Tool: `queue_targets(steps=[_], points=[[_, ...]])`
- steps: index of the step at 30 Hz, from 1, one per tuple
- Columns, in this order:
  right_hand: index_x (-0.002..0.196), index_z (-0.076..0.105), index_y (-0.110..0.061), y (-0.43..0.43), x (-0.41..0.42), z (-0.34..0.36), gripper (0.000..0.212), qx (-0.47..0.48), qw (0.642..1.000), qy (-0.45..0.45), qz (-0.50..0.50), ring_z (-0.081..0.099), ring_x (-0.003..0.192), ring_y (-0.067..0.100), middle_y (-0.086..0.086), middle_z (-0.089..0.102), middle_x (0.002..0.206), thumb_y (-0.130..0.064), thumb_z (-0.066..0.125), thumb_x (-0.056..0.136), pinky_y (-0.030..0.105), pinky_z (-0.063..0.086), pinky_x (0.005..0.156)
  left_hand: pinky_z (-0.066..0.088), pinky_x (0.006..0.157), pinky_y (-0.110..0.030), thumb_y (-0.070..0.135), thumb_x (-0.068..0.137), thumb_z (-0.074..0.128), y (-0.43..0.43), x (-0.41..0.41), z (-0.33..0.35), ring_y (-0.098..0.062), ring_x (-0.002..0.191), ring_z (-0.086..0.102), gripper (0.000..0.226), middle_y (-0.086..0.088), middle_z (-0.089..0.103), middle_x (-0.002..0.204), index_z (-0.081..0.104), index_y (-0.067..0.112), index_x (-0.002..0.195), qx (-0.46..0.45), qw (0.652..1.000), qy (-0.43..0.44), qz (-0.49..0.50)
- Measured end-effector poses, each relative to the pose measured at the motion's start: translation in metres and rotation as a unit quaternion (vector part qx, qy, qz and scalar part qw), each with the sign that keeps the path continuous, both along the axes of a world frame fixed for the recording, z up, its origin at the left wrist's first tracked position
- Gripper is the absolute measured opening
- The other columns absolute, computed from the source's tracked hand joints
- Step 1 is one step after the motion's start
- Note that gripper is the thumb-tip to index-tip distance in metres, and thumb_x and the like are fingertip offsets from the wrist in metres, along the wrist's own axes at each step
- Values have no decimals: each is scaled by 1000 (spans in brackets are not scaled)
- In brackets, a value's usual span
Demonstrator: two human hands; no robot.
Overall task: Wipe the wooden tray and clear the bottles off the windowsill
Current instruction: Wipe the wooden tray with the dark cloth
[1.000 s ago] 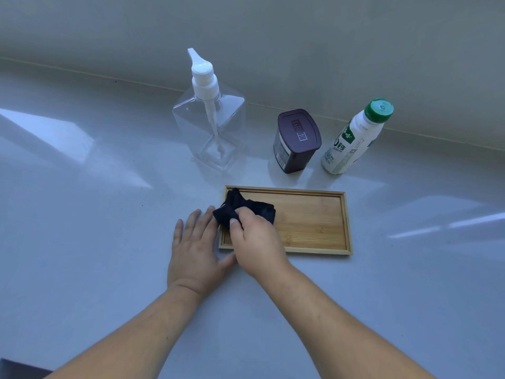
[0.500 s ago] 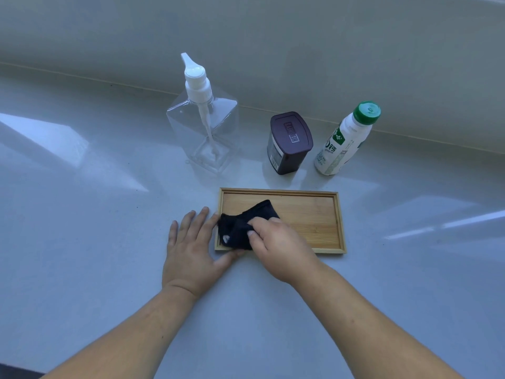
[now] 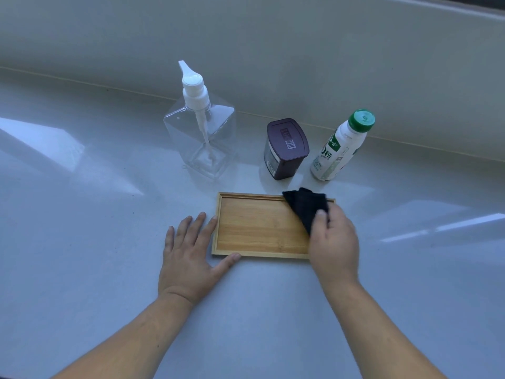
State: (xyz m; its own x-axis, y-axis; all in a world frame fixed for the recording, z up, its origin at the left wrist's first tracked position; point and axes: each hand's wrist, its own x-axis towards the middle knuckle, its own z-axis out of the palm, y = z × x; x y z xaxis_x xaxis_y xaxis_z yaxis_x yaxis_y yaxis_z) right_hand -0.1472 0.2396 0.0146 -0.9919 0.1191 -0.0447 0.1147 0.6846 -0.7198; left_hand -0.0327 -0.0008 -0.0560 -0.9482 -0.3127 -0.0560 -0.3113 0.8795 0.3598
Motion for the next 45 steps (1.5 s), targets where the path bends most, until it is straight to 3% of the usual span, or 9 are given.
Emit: queue_targets(steps=[3,6,10,14,18,27,32,41,45], points=[[132,65,-15,-56,8,-16,34,57,992,-28,105,48,136,29,9,62,142,-20,49,103,40,38,110,3,127,-50,92,83,38,0,-1,-1,-17,156,13,95,7,29,167,33,33,158,-4,1000,-4,-2],[134,64,-11,-103,38,-29,36,98,965,-27,241,33,149,32,9,48,157,-14,46,103,44,17,125,3,127,-48,77,90,38,-1,-1,-2,-18,156,16,83,6,30,167,34,30,158,-7,1000,-1,-7],[139,59,-15,-109,68,-39,39,64,933,-17,354,27,153,21,2,49,157,-18,39,106,33,9,125,10,126,-51,50,89,35,-2,0,-7,-20,154,20,75,3,32,166,38,16,156,-11,1000,14,-4],[141,57,-18,-90,65,-38,40,55,920,-29,387,24,153,12,-5,48,157,-21,36,107,25,7,123,6,126,-50,66,84,44,-3,0,-10,-21,155,19,88,5,29,167,36,16,157,-34,999,-5,-21],[141,58,-16,-66,49,-32,40,127,891,-8,437,33,150,16,-3,54,153,-19,38,106,37,17,126,7,126,-51,85,78,45,-2,-1,-8,-22,154,22,102,3,35,165,36,22,157,-23,1000,4,-11],[151,47,-26,40,28,-12,43,164,960,-107,200,32,150,23,4,46,159,-28,40,109,33,30,116,4,126,-52,100,74,36,0,-1,-6,-19,155,15,109,5,31,166,31,31,159,-11,1000,1,1],[143,56,-17,15,57,12,38,156,965,20,209,58,130,24,3,65,140,-18,46,106,38,48,105,2,126,-51,100,74,35,0,0,-3,-18,156,12,108,6,29,167,29,33,159,-6,1000,-2,0],[95,83,-19,-9,208,-21,48,345,859,82,369,76,102,27,4,77,118,-8,37,88,41,64,80,0,126,-51,100,75,31,-3,0,2,-18,156,9,108,6,27,168,27,34,160,-2,1000,-15,-11],[94,81,-25,-10,215,-9,28,271,877,88,387,74,106,23,-1,76,120,-45,65,83,36,61,85,-4,126,-49,96,79,30,-7,1,8,-19,156,6,103,5,22,169,23,34,161,12,999,-28,-28]])
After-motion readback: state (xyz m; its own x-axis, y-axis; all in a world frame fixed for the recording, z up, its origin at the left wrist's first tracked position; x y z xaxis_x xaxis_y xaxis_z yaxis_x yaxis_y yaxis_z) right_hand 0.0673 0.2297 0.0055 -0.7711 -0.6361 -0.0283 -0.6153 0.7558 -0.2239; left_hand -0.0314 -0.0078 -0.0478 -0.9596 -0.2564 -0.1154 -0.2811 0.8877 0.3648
